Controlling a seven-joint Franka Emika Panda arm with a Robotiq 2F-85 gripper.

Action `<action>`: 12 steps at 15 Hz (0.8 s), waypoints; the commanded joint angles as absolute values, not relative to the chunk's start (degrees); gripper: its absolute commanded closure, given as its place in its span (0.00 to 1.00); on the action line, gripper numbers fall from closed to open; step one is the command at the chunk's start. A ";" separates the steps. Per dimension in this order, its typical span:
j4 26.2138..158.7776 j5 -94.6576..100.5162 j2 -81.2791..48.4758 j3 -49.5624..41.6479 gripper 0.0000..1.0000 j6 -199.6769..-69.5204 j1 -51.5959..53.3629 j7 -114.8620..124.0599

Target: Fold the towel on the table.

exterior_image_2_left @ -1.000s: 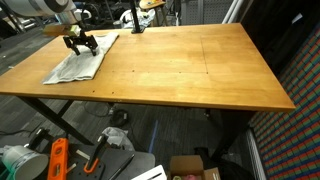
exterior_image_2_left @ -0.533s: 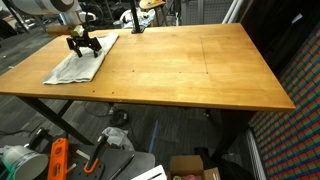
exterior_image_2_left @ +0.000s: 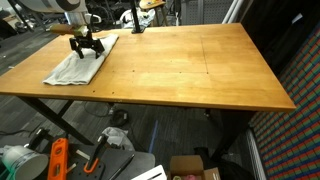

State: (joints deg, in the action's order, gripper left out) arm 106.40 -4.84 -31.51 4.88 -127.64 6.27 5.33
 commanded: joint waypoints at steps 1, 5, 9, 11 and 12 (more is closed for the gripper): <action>105.73 -7.12 -31.69 5.51 0.00 -126.70 4.63 2.70; 105.34 -9.56 -30.12 6.09 0.00 -128.30 4.06 2.12; 104.23 -9.39 -27.31 5.85 0.00 -128.92 5.00 3.95; 104.61 -8.91 -25.37 5.87 0.00 -129.74 5.43 4.16; 104.99 -8.06 -24.31 5.45 0.00 -130.34 6.10 5.45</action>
